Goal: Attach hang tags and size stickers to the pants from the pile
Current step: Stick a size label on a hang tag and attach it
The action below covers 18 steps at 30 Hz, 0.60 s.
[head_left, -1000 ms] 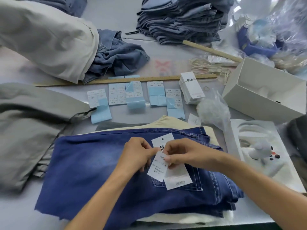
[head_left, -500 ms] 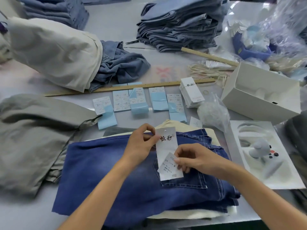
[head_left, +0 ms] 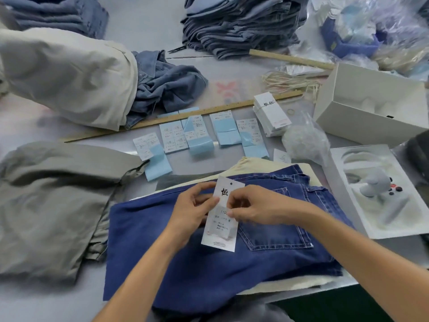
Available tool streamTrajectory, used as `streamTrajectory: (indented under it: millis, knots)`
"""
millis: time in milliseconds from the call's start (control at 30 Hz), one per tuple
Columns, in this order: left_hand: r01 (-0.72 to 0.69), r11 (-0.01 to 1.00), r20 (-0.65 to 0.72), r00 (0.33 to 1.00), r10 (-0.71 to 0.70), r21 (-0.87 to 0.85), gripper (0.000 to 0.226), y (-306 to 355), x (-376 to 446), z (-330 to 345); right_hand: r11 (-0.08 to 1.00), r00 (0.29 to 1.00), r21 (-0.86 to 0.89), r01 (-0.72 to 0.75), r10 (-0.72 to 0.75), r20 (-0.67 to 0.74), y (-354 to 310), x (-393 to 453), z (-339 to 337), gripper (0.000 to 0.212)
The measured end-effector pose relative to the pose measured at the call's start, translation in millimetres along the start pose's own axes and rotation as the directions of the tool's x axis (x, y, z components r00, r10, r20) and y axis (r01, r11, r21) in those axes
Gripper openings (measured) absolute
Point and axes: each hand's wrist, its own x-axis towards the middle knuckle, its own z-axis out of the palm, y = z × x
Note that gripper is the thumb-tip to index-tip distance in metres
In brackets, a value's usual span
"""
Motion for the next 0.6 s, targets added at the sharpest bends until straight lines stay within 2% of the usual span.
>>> streamTrajectory:
  millis: [100, 300, 467, 600]
  knots:
    - [0.016, 0.999, 0.036, 0.999, -0.014, -0.046, 0.031, -3, -1, -3, 0.998, 1.0, -0.054, -0.023, 0.022, -0.012, -1, 6, 4, 0.014]
    - [0.02, 0.996, 0.007, 1.0, -0.02, -0.091, 0.025, -10, -3, -5, 0.997, 0.995, -0.004, -0.079, 0.079, -0.057, 1, 9, 4, 0.014]
    - [0.015, 0.998, 0.036, 0.999, -0.013, -0.064, 0.026, -12, -3, -4, 0.973, 0.99, -0.206, -0.106, 0.083, -0.115, -4, 10, 7, 0.016]
    - [-0.018, 1.0, 0.049, 0.999, 0.019, -0.004, 0.041, -14, -4, -4, 0.925, 0.981, -0.357, -0.13, 0.068, -0.182, -11, 8, 13, 0.014]
